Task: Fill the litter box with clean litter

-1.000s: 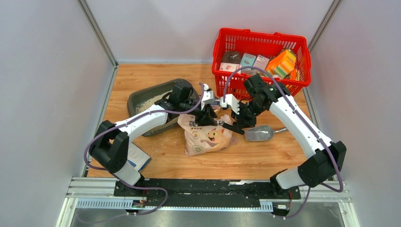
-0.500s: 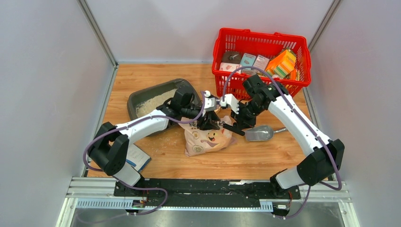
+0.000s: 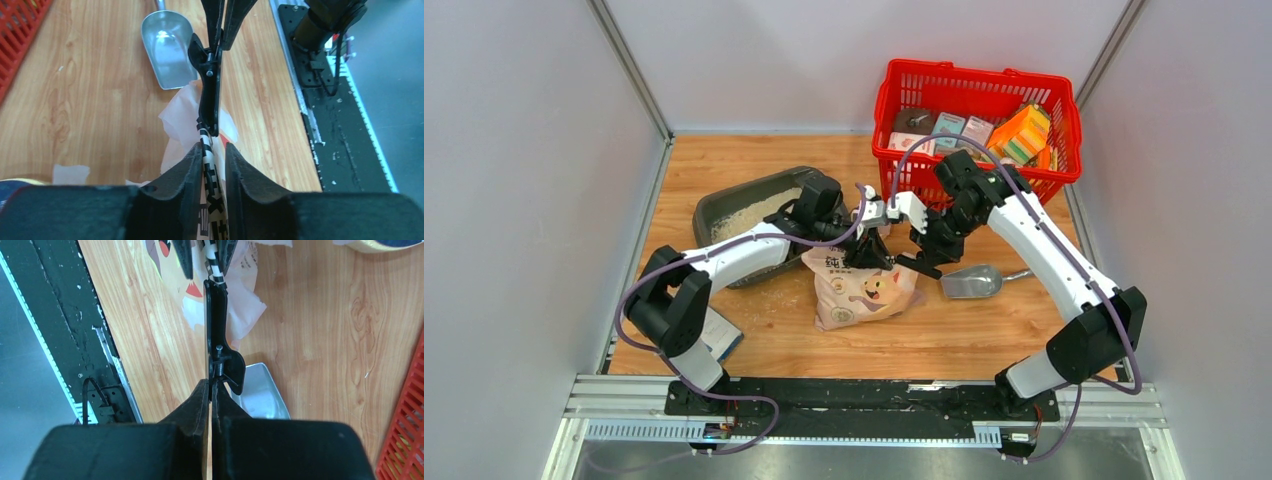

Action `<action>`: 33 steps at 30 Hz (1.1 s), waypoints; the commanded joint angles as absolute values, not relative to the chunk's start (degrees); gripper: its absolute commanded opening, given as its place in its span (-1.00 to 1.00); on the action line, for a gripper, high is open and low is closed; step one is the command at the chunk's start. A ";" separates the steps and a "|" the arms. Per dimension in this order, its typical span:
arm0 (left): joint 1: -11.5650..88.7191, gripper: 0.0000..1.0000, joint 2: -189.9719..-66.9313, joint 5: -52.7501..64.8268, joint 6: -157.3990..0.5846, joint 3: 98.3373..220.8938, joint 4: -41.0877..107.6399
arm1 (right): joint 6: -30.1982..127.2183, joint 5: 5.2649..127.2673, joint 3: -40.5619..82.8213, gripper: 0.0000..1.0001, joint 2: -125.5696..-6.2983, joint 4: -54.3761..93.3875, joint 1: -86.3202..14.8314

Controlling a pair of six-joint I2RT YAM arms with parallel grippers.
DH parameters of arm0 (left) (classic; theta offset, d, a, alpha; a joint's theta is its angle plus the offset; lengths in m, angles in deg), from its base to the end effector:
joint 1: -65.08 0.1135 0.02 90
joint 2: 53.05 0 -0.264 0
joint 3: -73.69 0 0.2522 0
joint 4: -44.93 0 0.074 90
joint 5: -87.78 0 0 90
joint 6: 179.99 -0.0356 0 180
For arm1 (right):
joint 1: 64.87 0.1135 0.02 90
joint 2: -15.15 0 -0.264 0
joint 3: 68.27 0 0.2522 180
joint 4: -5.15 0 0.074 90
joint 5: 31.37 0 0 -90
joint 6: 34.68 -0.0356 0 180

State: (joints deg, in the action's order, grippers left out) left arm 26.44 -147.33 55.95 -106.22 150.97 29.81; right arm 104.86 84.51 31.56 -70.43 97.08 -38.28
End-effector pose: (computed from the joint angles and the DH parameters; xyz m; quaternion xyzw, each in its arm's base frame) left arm 0.2619 -0.2481 0.2537 0.5611 0.5704 -0.4995 0.3321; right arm 0.2316 0.1333 0.3352 -0.6163 0.7481 0.1974 0.1468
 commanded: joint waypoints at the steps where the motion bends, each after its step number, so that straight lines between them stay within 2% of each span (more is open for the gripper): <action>1: 26.58 -0.25 -149.19 62.55 -98.44 152.58 35.64 | 104.37 83.06 34.88 -1.00 -71.60 95.47 -37.63; 4: 27.02 -0.13 -149.99 63.08 -94.30 151.79 39.95 | 104.10 83.06 34.71 -1.00 -71.69 95.11 -37.19; 8: 26.93 -0.10 -151.04 63.17 -86.68 151.08 47.85 | 103.32 83.41 34.09 -1.00 -71.60 94.76 -36.57; 15: 27.02 -0.19 -152.97 63.17 -81.38 150.64 53.32 | 101.47 85.17 33.48 -1.00 -71.86 93.27 -36.13; 20: 27.02 -0.47 -153.68 63.78 -80.85 151.08 53.32 | 101.12 85.78 33.56 -1.00 -72.39 92.83 -35.87; 21: 27.02 -0.56 -153.77 63.96 -80.67 151.25 53.41 | 100.85 85.96 33.47 -1.00 -72.48 92.65 -35.87; 22: 27.02 -0.77 -153.94 63.96 -80.41 151.17 53.50 | 99.81 85.87 33.39 -1.00 -72.48 92.39 -35.87; 24: 26.93 -1.00 -154.03 63.70 -80.06 150.64 53.67 | 98.57 84.39 34.08 -0.91 -72.31 92.30 -36.30; 25: 27.02 -1.00 -153.86 63.61 -80.14 150.47 53.85 | 98.39 84.46 34.61 -0.85 -71.87 92.91 -37.00; 26: 27.02 -1.00 -153.68 63.52 -80.23 150.20 53.85 | 98.91 85.34 36.36 -0.57 -71.60 93.87 -39.53; 29: 27.02 -1.00 -153.51 63.52 -80.58 150.02 53.15 | 100.93 94.19 38.83 -0.02 -70.29 98.00 -47.25; 31: 26.93 -1.00 -153.50 63.52 -81.11 150.37 52.45 | 100.50 99.22 38.49 0.21 -69.58 99.15 -50.36; 32: 27.02 -1.00 -153.42 63.52 -81.54 150.46 51.66 | 100.07 99.93 37.87 0.39 -68.88 99.07 -52.02; 33: 27.02 -1.00 -153.59 63.61 -81.81 150.64 51.30 | 99.45 100.89 36.04 0.41 -68.70 98.81 -52.30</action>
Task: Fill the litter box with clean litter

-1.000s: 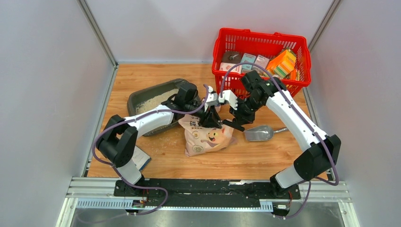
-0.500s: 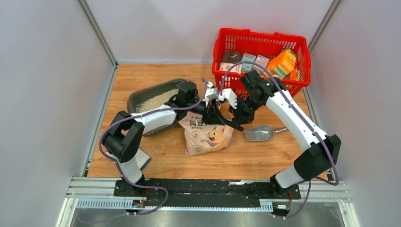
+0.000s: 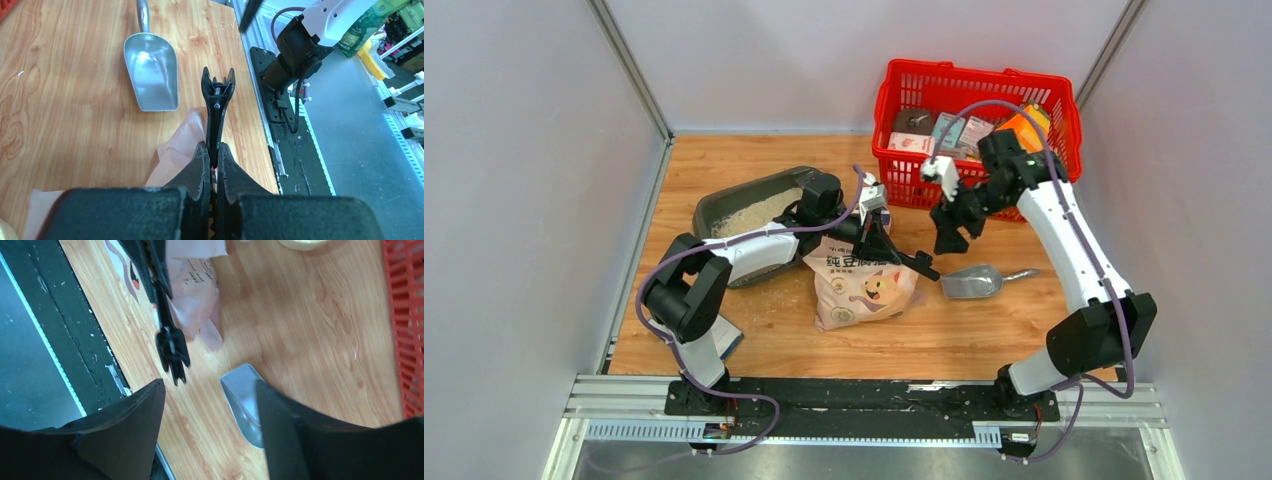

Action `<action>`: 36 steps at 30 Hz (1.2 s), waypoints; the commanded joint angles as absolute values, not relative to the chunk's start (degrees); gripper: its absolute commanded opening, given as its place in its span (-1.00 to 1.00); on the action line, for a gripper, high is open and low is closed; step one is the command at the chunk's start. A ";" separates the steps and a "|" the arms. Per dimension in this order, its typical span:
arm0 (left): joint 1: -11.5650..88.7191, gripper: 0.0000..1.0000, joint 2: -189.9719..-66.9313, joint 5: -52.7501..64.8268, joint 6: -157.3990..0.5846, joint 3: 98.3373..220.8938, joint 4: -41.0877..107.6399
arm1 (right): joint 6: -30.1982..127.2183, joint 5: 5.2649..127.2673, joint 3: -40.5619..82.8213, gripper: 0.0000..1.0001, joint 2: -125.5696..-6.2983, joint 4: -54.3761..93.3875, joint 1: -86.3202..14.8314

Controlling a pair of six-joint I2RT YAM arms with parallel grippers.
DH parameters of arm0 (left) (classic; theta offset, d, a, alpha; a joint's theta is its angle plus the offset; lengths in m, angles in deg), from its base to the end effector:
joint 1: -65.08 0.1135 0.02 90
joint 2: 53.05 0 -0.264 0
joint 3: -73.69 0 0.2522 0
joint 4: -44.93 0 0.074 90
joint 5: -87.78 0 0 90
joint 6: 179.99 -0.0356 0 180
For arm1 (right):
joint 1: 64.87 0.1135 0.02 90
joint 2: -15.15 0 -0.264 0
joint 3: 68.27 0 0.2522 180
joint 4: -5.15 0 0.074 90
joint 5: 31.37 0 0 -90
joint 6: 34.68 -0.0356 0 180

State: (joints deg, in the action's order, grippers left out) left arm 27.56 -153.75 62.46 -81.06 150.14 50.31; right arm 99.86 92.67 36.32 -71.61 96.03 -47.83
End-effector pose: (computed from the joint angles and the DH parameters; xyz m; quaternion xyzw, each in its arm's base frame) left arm 0.2845 -0.2590 0.2405 0.4712 0.5892 -0.5937 0.2800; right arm 0.2574 0.0997 0.3553 -0.5212 0.7904 0.2477 0.2057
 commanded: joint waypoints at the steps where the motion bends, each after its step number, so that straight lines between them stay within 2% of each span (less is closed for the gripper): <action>1: 27.02 -1.00 -153.77 63.69 -81.81 150.73 51.30 | 99.71 101.60 35.15 0.43 -68.61 98.98 -52.48; 7: 27.02 -1.00 -154.38 64.22 -80.85 151.34 51.65 | 97.79 108.28 29.61 0.43 -69.75 95.82 -52.39; 12: 27.02 -1.00 -154.82 64.84 -80.32 151.96 51.83 | 100.49 110.91 30.04 0.42 -71.60 96.77 -52.22; 19: 27.02 -1.00 -155.00 65.01 -79.53 152.13 52.62 | 100.94 110.13 30.57 0.37 -74.32 96.26 -51.25; 36: 27.02 -1.00 -155.79 64.66 -78.39 153.36 52.09 | 100.59 108.82 28.29 -0.13 -75.03 94.41 -49.84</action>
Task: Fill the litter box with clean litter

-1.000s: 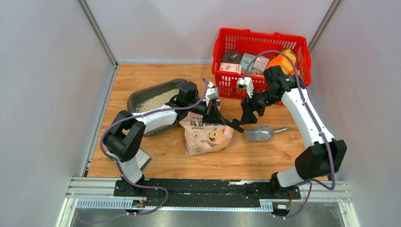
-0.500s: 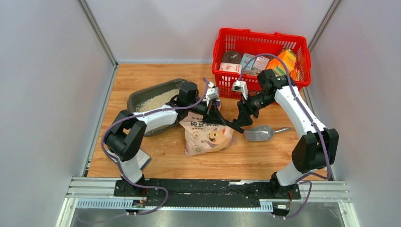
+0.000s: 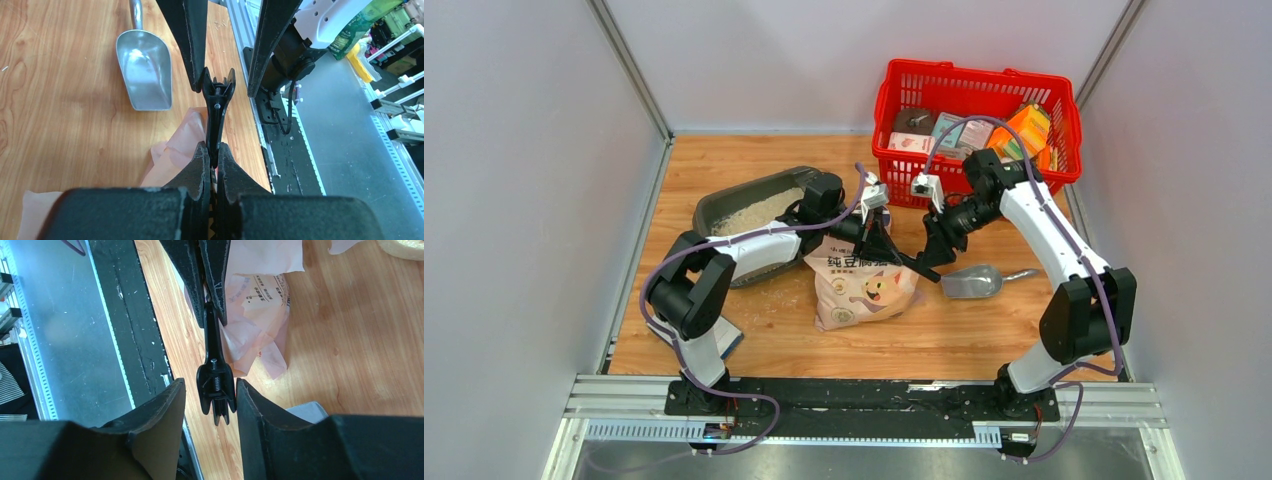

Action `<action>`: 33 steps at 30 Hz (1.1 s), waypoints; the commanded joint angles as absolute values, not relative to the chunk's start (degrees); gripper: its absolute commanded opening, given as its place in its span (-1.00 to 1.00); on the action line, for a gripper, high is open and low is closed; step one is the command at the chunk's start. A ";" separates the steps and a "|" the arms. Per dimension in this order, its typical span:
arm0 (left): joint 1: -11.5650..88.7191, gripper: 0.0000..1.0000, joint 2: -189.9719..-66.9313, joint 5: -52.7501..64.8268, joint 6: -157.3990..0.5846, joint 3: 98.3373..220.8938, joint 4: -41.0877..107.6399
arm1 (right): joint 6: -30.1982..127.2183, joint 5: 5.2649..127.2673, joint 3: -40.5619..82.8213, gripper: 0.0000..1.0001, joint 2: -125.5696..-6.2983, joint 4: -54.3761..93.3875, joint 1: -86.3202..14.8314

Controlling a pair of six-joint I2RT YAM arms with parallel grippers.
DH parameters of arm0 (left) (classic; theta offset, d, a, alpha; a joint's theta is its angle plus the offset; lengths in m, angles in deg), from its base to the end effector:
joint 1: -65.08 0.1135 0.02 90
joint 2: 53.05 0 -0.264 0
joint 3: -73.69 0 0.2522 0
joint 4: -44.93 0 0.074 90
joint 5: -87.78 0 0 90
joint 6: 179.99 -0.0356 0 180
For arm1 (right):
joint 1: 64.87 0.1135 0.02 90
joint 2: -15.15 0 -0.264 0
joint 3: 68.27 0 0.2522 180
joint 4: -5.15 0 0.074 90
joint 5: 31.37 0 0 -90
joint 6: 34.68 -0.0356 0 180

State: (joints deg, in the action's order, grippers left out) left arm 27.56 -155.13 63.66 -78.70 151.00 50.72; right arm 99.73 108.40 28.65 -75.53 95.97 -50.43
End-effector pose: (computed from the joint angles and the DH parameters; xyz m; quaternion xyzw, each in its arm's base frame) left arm 0.2879 -0.2621 0.2372 0.4626 0.5937 -0.6045 0.2610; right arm 0.2673 0.0969 0.3083 -0.4625 0.7795 0.3949 0.1501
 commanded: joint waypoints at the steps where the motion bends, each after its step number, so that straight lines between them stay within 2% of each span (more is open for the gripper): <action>1: 27.11 -1.00 -155.79 64.66 -78.30 153.45 52.09 | 100.59 108.46 28.20 -0.13 -74.94 94.32 -49.76; 4: 27.11 -0.99 -155.96 64.57 -78.21 153.72 52.00 | 100.76 108.46 28.02 -0.31 -75.03 94.06 -49.58; 5: 27.11 -0.95 -156.14 64.49 -78.21 153.80 51.83 | 100.85 108.63 28.02 -0.51 -74.94 94.06 -49.49; 6: 27.11 -0.77 -156.14 64.14 -78.12 154.24 51.39 | 100.85 109.16 28.29 -0.62 -75.03 94.06 -49.58; 8: 27.11 -0.60 -155.88 63.26 -78.91 154.33 50.07 | 100.94 109.43 28.73 -0.87 -74.85 94.14 -49.58; 9: 27.11 -0.43 -155.79 63.08 -79.09 154.33 49.89 | 101.11 109.51 29.08 -0.91 -74.68 94.23 -49.58; 11: 27.28 -0.35 -155.35 63.17 -79.61 154.51 48.93 | 101.38 109.34 29.69 -1.00 -74.42 94.67 -49.58; 15: 28.60 -0.23 -154.04 63.96 -80.58 154.60 46.91 | 105.58 109.16 32.67 -1.00 -73.27 100.36 -49.75; 20: 30.80 -0.19 -151.66 64.31 -87.07 154.33 39.89 | 109.72 107.67 41.90 -1.00 -72.83 109.33 -52.12; 24: 30.97 -0.19 -152.01 64.22 -94.03 154.95 34.16 | 111.57 106.35 44.64 -1.00 -72.48 110.32 -53.53; 28: 30.80 -0.27 -153.24 65.19 -92.18 154.51 37.15 | 115.26 104.42 43.14 -1.00 -71.87 110.40 -53.36; 31: 30.54 -0.42 -153.24 65.02 -93.94 154.51 36.45 | 119.65 101.61 42.18 -1.00 -71.51 110.93 -51.26; 33: 30.45 -0.59 -153.15 64.84 -93.77 154.33 36.88 | 122.47 98.89 41.65 -1.00 -71.60 111.02 -49.94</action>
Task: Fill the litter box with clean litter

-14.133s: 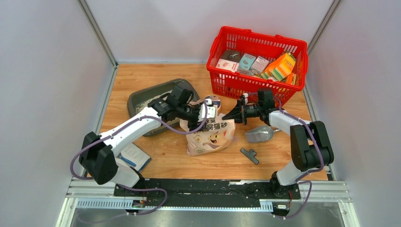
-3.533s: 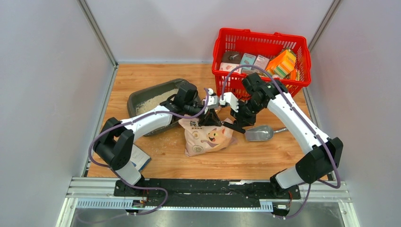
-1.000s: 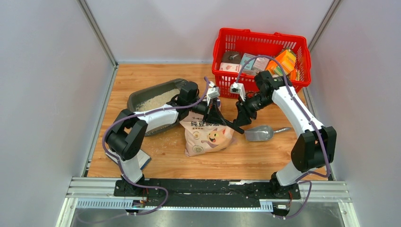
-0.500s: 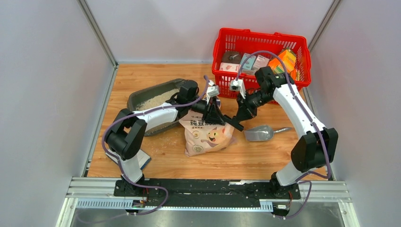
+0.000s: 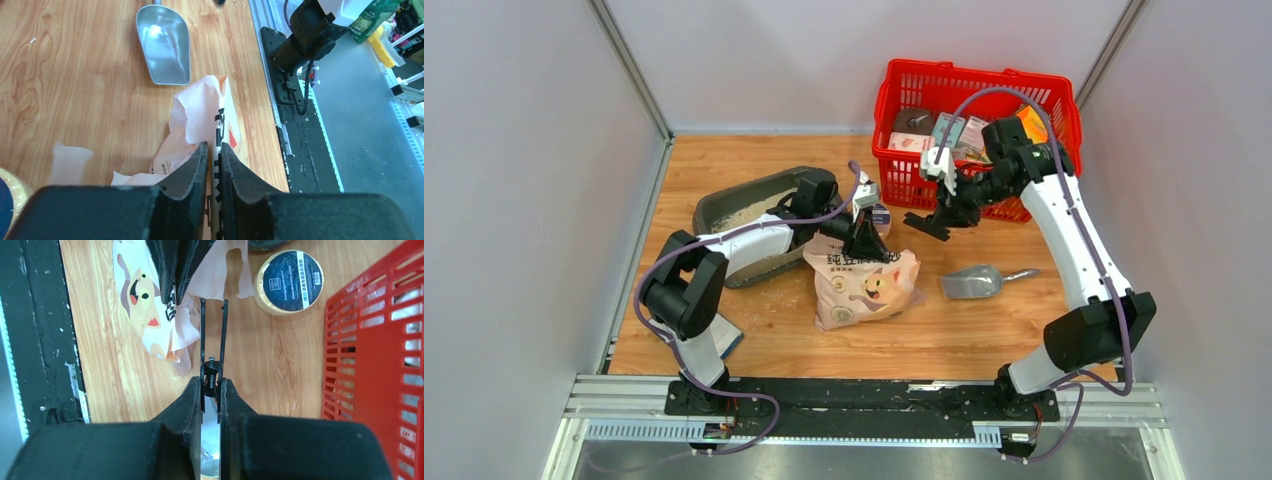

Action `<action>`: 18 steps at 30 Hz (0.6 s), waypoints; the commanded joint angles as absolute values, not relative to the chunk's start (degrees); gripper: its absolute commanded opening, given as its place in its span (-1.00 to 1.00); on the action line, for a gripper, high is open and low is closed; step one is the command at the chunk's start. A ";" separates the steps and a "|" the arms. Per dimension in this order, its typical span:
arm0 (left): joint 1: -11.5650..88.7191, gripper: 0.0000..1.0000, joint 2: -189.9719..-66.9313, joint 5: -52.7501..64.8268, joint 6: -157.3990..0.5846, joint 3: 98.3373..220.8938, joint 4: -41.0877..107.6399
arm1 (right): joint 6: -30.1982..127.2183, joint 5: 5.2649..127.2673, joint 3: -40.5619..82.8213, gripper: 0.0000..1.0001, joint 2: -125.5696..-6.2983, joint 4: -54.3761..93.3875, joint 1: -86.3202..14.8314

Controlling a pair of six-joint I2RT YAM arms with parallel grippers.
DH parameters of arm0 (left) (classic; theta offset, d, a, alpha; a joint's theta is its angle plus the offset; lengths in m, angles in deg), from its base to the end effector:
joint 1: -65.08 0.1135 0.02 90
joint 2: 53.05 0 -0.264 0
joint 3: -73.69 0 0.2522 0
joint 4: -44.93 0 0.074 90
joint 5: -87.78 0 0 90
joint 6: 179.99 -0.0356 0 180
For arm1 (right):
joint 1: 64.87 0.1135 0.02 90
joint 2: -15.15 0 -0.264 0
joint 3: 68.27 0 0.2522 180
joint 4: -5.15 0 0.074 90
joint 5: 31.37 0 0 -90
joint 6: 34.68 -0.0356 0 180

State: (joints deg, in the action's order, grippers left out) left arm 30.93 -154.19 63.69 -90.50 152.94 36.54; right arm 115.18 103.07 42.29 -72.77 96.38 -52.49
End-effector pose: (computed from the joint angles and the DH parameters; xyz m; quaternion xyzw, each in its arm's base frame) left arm 0.2975 -0.2410 0.2339 0.4753 0.6140 -0.5725 0.2634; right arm 0.2676 0.0843 0.3819 -0.5929 0.6934 0.2709 0.3070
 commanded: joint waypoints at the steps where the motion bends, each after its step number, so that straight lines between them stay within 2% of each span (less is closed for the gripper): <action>1: 30.45 -0.63 -153.07 64.84 -93.42 154.24 37.32 | 123.17 98.36 41.73 -1.00 -71.95 111.11 -49.15; 8: 30.10 -0.98 -152.27 63.35 -87.80 152.75 44.52 | 127.04 95.72 42.35 -1.00 -73.62 114.27 -46.33; 18: 29.31 -1.00 -151.04 61.06 -85.15 151.26 49.45 | 120.37 91.68 39.01 -1.00 -71.95 114.36 -42.64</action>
State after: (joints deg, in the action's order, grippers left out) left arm 30.42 -154.14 62.57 -84.88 151.10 42.83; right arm 123.92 93.94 39.03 -73.80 96.49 -43.86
